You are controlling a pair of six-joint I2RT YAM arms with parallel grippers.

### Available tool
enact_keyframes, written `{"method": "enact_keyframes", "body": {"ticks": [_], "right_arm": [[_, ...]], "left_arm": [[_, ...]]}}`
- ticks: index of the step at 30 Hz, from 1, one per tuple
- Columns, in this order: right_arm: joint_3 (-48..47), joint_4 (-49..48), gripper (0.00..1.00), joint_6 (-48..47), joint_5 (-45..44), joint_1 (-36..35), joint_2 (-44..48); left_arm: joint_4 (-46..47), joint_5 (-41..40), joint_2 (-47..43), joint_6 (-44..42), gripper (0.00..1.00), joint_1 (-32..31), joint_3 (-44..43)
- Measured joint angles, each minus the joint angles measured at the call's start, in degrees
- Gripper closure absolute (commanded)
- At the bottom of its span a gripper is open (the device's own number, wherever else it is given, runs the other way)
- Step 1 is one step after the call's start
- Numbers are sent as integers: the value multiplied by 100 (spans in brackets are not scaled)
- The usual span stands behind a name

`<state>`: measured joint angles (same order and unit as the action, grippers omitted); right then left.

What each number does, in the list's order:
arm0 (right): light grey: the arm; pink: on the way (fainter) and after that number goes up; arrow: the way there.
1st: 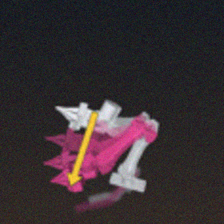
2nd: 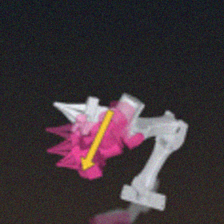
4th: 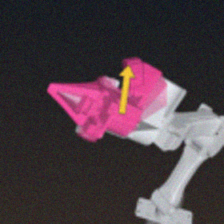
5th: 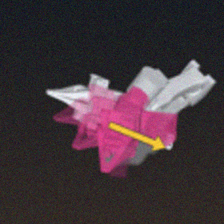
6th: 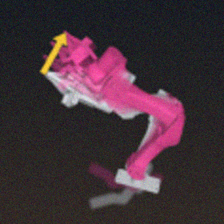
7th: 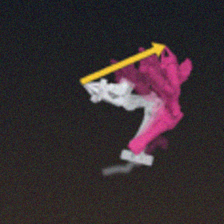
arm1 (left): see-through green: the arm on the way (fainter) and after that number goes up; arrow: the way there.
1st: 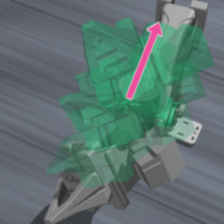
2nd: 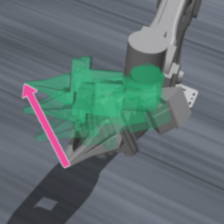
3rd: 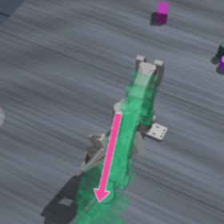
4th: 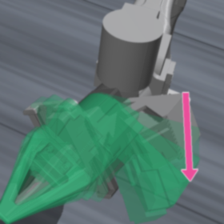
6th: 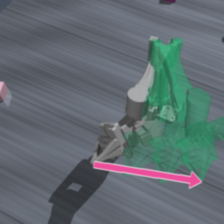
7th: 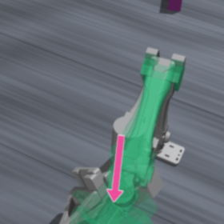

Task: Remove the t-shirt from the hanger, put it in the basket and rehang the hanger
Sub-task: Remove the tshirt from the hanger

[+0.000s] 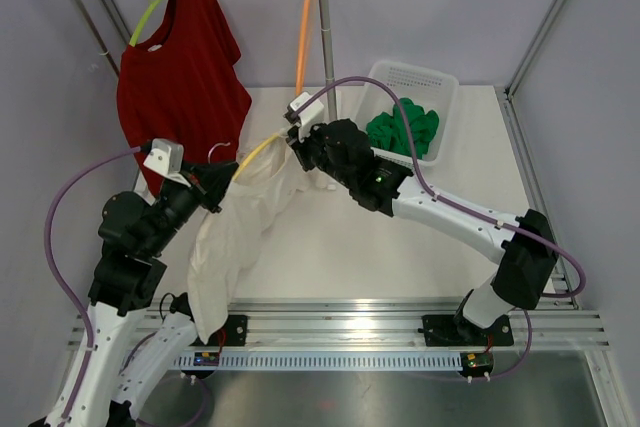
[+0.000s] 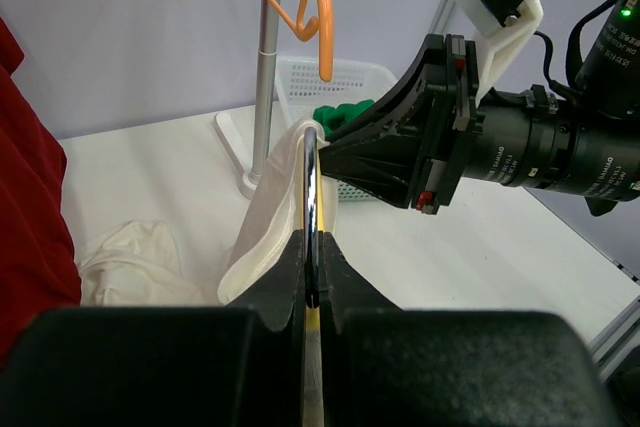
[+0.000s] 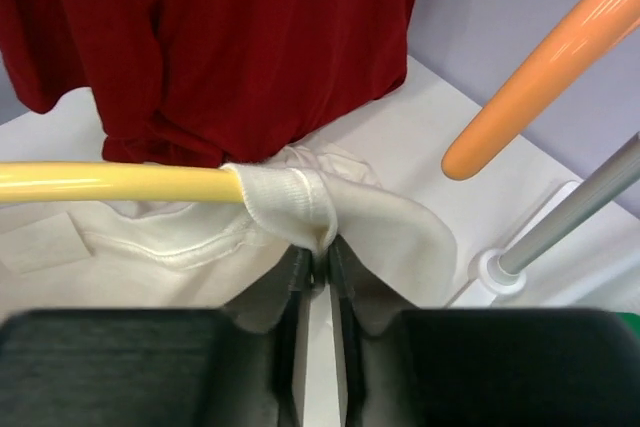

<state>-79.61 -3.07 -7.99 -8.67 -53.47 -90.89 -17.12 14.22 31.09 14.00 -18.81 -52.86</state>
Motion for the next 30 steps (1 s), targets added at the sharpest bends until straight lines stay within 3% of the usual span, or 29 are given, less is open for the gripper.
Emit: {"method": "enact_keyframes", "body": {"ticks": [2,4,13,30], "right_arm": [[2,-2,96,31,-138,-2,-4],[2,-9,100,35,-247,-2,4],[404,-9,100,92,-433,70,566],[1213,-46,100,352,-479,651,1285]], "left_arm": [[2,22,-4,-2,100,0,0],[9,76,-4,-9,100,0,0],[221,776,15,-24,100,17,2],[337,1113,129,7,100,15,2]]}}
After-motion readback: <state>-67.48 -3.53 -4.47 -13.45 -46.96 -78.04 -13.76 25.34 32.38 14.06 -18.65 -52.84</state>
